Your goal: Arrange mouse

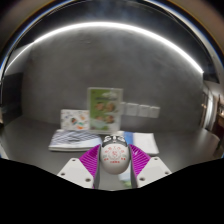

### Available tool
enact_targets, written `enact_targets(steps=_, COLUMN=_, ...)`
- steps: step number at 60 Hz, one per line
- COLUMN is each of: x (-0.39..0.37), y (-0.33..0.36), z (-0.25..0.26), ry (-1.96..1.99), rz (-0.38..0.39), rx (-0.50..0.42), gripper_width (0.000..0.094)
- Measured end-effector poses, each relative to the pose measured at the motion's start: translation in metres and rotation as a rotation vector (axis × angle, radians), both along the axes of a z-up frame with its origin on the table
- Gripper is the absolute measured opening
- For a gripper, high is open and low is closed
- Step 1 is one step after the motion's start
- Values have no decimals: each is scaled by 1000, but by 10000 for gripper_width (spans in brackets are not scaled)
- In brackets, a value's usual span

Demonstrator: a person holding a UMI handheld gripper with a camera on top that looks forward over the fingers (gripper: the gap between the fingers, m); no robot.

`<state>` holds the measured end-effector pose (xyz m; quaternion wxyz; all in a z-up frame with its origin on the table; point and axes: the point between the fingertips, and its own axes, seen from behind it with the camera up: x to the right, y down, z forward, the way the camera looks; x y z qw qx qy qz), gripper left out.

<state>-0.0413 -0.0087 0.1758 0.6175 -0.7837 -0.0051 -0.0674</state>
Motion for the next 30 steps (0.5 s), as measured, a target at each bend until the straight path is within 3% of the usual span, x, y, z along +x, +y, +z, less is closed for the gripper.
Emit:
enact_targets(steps=5, x=80, y=8, z=-3, ry=-12, rz=-78, rx=-12, gripper_width=426)
enact_targets(steps=12, x=159, y=22, z=-70, ry=54, rz=-103, rx=-129, gripper_width=425)
enact_targets(steps=30, x=167, y=55, z=-174, ry=113, rz=62, rx=-333, gripper_width=429)
